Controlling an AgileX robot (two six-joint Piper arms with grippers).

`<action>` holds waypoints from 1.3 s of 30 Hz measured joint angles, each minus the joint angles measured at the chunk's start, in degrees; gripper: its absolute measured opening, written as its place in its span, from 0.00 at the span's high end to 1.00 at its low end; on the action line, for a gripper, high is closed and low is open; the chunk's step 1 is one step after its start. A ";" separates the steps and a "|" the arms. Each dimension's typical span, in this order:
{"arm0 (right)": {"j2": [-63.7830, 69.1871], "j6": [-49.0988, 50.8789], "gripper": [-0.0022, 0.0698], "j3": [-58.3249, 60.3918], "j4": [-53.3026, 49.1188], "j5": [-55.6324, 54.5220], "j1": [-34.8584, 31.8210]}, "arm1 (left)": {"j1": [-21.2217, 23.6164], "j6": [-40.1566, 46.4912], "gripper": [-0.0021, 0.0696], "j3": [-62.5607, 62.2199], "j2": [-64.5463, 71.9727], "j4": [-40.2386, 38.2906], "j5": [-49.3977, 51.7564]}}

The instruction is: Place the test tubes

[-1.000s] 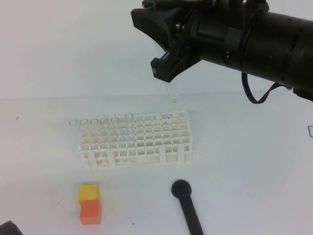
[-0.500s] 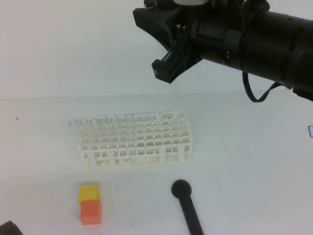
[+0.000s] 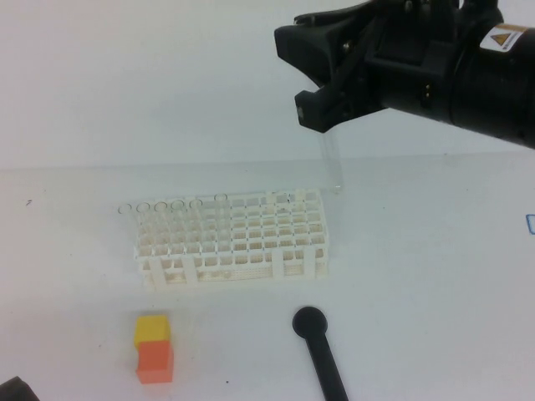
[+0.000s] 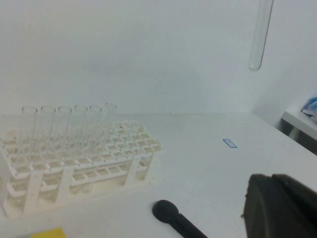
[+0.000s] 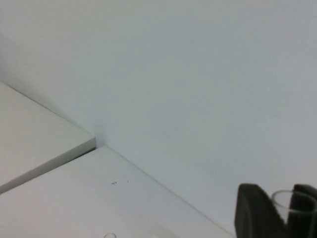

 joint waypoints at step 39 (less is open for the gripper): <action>10.62 19.33 0.80 10.42 -31.50 -41.75 5.16 | 0.00 0.00 0.97 0.00 0.10 0.00 0.00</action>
